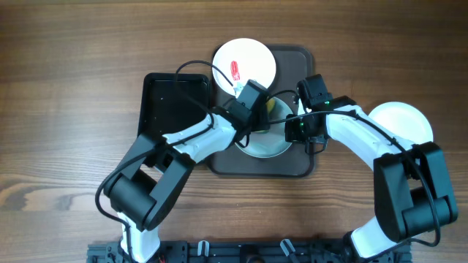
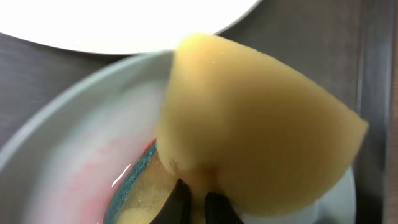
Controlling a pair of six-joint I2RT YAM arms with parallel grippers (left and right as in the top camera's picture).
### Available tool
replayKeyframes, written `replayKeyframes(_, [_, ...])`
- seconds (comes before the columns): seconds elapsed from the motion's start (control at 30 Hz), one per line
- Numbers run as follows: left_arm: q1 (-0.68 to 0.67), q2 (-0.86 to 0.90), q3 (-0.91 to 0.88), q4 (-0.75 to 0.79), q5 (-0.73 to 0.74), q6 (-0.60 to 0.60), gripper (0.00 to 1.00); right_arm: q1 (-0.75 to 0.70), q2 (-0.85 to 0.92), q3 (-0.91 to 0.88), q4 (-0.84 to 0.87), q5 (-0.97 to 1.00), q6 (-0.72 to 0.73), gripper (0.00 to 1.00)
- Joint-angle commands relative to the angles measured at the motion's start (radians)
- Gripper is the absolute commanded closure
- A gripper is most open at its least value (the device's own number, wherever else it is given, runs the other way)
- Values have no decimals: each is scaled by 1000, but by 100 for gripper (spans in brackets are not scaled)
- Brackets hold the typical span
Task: Clean dirty plates on tray and stack at the side
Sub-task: 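Keep scrubbing the plate with the sponge in circles, left gripper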
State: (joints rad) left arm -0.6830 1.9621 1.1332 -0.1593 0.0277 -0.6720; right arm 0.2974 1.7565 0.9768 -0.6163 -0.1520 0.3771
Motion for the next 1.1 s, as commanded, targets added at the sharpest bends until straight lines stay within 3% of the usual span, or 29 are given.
replayKeyframes(0.0, [-33,55,-18,14,113,-33,96,12,18,-8,-32,26,-44,96])
replayKeyframes(0.17, [-24,55,-18,7,136,-18,96,12,18,-8,-31,25,-56,96])
replayKeyframes(0.43, [35,6,-18,-207,-207,118,96,12,18,-8,-32,25,-60,96])
replayKeyframes(0.57, [42,-10,-18,-227,-234,156,96,12,18,-8,-32,25,-60,96])
replayKeyframes(0.67, [24,-2,-18,-225,-163,117,96,12,18,-8,-32,25,-61,96])
replayKeyframes(0.9, [-53,42,-18,-95,177,1,96,12,18,-8,-32,25,-61,96])
replayKeyframes(1.07, [-105,42,-18,-60,193,0,96,12,18,-8,-35,25,-61,96])
